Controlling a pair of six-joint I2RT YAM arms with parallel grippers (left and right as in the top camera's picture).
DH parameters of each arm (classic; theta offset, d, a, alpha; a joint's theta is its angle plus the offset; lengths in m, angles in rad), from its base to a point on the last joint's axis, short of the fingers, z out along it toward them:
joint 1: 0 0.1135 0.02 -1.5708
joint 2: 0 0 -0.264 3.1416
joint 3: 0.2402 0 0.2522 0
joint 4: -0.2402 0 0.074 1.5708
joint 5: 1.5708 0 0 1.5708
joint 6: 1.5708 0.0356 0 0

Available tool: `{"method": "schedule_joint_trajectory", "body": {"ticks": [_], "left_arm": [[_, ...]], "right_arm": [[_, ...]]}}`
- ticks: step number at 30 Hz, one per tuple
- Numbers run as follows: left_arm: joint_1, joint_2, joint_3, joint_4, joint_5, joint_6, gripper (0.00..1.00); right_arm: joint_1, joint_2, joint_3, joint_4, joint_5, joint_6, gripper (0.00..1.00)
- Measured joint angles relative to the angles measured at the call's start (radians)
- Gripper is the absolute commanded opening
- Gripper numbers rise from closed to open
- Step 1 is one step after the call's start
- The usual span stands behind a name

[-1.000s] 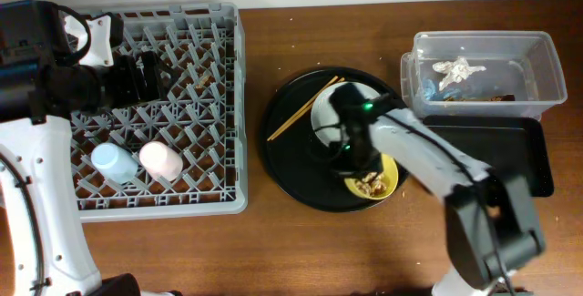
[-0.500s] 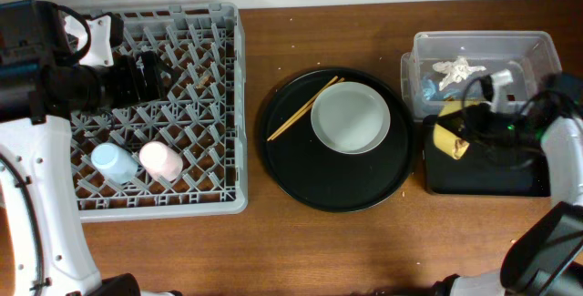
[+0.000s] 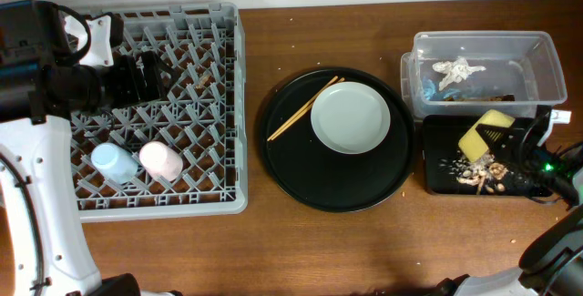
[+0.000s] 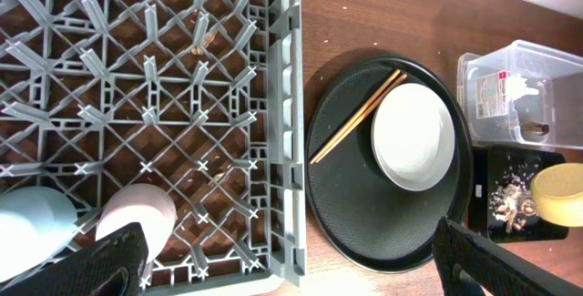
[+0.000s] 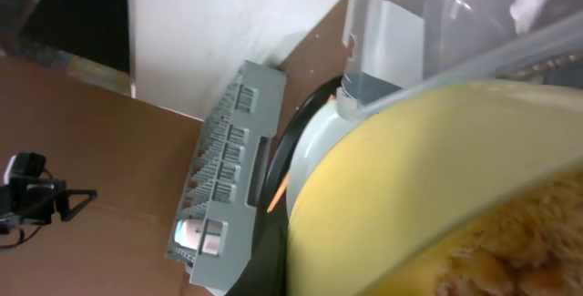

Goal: Sort waste into correct bins and load items into the dishwasher rack
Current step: 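Tip the yellow bowl to dump peanut shells onto the black tray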

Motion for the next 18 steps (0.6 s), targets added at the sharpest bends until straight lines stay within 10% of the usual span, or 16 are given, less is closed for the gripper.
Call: {"method": "schedule_joint_trajectory", "body": {"ticks": [18], "left_arm": [[0.000,0.000,0.000,0.000,0.000,0.000,0.99]], "right_arm": [[-0.004,0.019,-0.003,-0.103,-0.078,0.012,0.04]]}}
